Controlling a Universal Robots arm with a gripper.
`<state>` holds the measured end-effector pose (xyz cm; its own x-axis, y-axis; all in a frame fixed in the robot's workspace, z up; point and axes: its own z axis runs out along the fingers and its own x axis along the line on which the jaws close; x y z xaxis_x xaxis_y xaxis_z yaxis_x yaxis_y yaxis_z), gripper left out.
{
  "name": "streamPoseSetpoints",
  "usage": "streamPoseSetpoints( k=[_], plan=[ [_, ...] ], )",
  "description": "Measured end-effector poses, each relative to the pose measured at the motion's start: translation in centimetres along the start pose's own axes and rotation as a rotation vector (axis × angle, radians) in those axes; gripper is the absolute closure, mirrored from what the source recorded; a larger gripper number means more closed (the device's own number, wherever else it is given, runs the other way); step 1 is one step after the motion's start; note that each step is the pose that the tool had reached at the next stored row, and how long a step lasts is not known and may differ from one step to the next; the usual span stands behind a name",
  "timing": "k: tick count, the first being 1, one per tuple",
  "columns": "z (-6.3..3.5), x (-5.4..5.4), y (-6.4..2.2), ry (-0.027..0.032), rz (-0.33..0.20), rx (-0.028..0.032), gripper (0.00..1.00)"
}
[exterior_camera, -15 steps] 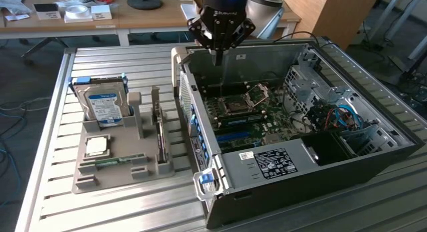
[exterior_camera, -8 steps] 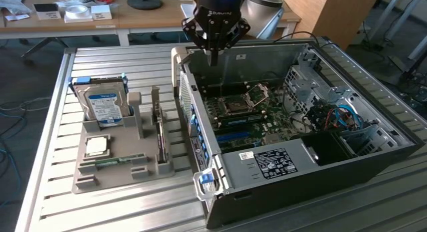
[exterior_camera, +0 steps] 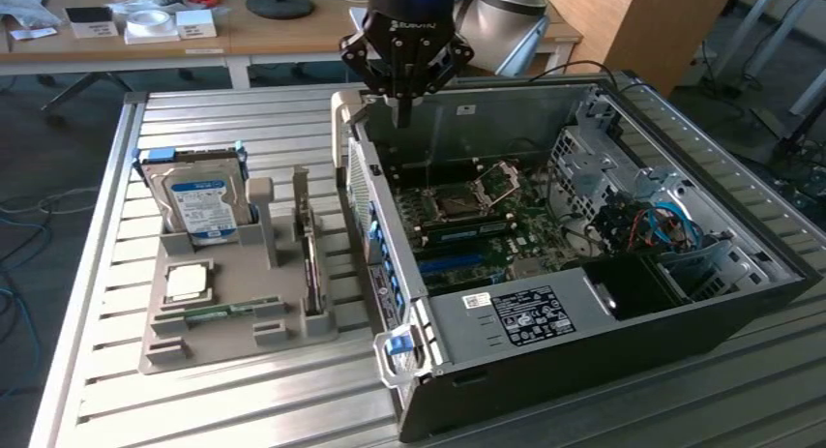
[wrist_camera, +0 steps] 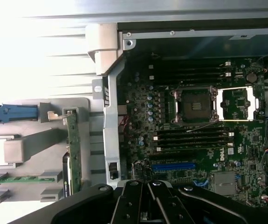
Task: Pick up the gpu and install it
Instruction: 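Reach for the gpu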
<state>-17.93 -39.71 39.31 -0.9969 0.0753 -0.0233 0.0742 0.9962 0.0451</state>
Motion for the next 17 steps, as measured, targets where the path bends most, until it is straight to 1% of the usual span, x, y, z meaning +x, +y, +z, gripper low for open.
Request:
streamPoseSetpoints(
  k=[17],
  plan=[
    [-0.06, 2.3, -0.08, 0.0, 0.0, 0.0, 0.89]
  ],
)
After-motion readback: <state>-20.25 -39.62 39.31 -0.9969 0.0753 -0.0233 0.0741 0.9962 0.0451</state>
